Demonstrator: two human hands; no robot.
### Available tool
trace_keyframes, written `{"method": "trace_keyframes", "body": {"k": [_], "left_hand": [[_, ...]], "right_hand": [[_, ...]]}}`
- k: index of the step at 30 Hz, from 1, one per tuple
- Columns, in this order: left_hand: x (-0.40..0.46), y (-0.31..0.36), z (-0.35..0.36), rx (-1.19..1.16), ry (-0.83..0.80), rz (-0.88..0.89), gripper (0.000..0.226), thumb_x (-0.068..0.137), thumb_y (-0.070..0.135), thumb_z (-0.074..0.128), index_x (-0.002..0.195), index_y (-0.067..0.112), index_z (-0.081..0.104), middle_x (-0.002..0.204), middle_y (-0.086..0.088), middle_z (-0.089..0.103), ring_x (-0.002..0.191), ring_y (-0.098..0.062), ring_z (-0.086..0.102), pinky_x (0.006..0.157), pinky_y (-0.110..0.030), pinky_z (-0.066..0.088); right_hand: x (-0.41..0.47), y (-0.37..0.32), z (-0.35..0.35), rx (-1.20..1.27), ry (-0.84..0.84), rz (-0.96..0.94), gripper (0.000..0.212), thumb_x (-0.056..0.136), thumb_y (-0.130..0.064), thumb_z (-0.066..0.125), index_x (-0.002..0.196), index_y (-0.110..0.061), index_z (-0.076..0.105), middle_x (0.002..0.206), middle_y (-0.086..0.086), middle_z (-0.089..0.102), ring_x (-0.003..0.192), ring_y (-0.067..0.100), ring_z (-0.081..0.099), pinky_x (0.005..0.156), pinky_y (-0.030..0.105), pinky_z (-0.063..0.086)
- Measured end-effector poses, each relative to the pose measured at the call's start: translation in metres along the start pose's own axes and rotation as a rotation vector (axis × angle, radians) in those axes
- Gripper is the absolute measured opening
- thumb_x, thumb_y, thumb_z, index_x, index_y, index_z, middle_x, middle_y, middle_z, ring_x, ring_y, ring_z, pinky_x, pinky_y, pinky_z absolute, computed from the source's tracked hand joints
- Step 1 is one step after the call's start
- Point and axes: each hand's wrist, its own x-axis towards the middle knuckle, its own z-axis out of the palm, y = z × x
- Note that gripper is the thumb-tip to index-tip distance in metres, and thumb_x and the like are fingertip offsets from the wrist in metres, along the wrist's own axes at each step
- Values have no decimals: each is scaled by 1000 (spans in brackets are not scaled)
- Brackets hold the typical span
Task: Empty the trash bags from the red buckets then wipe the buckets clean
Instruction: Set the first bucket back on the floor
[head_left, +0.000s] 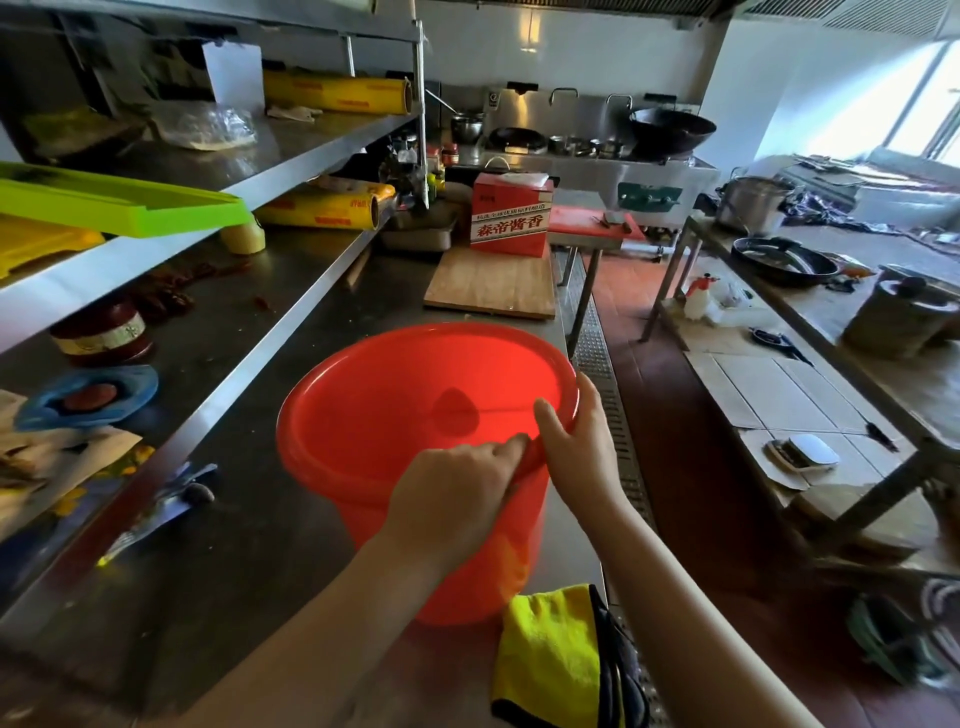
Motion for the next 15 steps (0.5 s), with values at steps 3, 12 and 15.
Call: {"method": "trace_keyframes", "body": {"k": [3,12,15], "left_hand": [[-2,3,-1,-45,-18,8,41,87,38,65,125,25,56,88,1,69,74,-23,69,52,-37,54],[-2,-10,-15,-338,20,-120,47,90,52,45,119,20,65,109,4,70,105,-18,61,90,-37,49],[-2,-34,-20,-370,17,-245,53,91,54,38,120,20,66,115,4,69,111,-17,60,97,-31,43]], "right_hand": [[-4,0,-5,-14,-13,37,76,74,-38,53,146,-20,39,136,1,52,127,16,48,109,37,38],[-13,-2,-9,19,10,60,66,76,-26,49,141,-17,43,126,-2,55,118,15,51,101,34,40],[-13,-4,-10,9,4,79,60,85,-16,55,144,-15,42,125,-4,53,114,8,47,99,27,36]]}}
